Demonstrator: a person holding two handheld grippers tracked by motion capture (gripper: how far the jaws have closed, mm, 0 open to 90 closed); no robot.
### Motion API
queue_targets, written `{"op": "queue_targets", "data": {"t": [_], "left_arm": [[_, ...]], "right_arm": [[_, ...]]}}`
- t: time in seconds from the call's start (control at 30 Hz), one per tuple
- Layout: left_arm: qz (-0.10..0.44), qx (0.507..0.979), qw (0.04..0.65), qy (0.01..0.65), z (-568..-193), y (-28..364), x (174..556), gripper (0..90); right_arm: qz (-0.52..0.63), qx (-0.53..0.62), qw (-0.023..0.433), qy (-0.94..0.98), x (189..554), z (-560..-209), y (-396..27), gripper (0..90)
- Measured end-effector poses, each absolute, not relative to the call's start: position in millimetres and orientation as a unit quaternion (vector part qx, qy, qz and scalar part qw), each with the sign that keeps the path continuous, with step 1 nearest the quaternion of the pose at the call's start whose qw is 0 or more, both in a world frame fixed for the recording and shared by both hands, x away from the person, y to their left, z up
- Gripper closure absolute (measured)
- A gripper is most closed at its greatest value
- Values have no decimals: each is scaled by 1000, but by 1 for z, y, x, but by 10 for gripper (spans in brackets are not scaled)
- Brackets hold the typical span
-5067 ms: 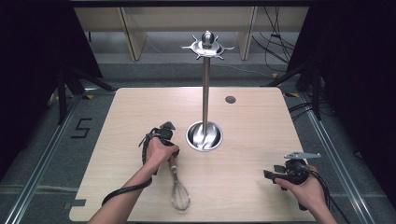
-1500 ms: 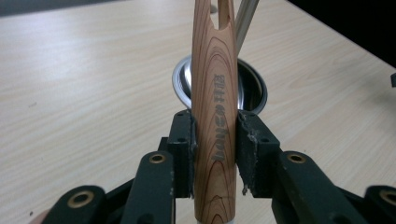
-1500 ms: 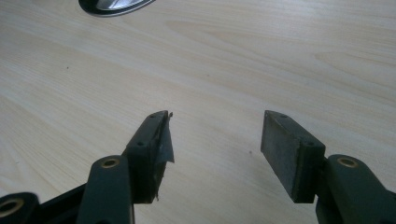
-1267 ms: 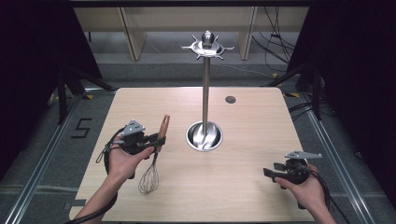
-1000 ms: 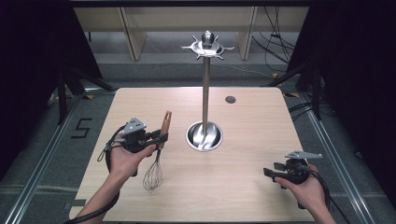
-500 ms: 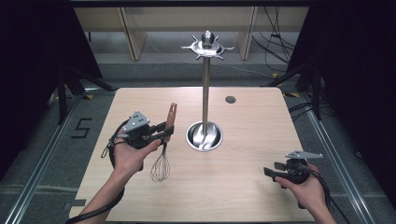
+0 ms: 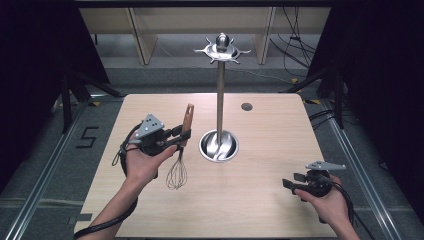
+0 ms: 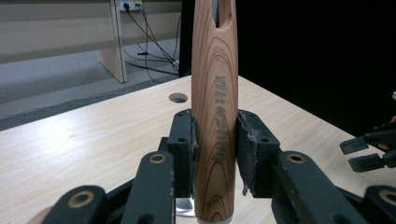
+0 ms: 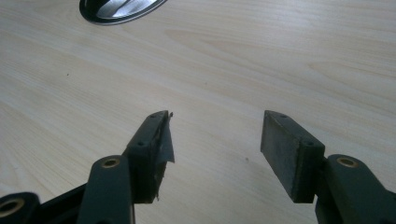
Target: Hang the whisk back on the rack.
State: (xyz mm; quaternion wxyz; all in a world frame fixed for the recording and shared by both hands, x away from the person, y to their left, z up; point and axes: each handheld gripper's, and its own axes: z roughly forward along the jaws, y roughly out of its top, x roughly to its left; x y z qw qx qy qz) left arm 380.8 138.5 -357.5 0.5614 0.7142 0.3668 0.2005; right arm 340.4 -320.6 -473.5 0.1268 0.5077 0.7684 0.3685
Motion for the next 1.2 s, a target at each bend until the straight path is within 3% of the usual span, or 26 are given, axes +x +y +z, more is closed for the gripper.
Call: {"op": "queue_targets", "data": {"t": [0.03, 0.13, 1.2], "left_arm": [[202, 714, 562, 366, -356, 138, 381, 682], [203, 711, 566, 364, -354, 136, 381, 682], [227, 704, 582, 338, -316, 126, 385, 682]], "right_arm": [[373, 521, 111, 760, 339, -474, -318, 430], [369, 507, 128, 768, 341, -474, -321, 431], [375, 518, 114, 760, 339, -473, -319, 433]]}}
